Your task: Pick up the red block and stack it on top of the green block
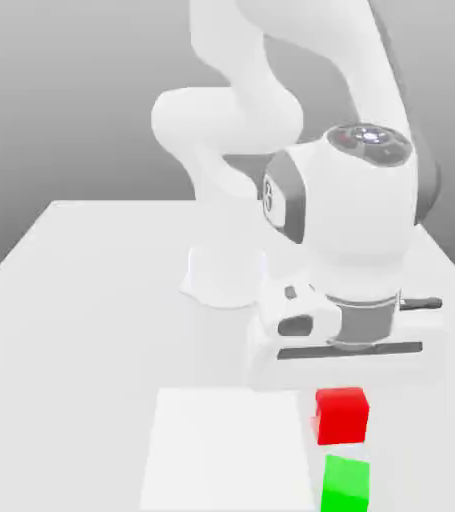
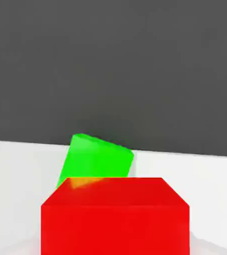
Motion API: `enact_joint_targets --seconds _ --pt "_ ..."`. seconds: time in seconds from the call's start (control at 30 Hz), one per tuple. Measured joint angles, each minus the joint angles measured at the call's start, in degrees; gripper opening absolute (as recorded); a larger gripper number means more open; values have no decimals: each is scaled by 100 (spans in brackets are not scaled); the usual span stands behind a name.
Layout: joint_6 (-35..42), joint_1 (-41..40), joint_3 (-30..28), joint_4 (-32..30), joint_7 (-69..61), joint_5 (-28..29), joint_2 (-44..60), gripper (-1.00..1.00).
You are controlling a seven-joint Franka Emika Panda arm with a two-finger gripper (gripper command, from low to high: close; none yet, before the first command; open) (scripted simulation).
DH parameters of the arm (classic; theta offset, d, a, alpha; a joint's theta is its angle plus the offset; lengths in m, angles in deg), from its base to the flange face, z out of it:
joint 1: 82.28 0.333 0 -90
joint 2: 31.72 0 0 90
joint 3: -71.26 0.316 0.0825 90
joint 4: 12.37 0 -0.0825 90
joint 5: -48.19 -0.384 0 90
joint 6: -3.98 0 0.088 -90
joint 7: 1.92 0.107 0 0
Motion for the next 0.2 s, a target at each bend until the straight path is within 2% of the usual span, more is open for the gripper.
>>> enact_joint_targets --seconds 0.07,0.1,0.2 --pt "-325 109 -129 52 139 225 392 -100" --pt "-473 180 -210 66 191 302 559 100" --pt "-473 180 -210 66 191 302 559 100"
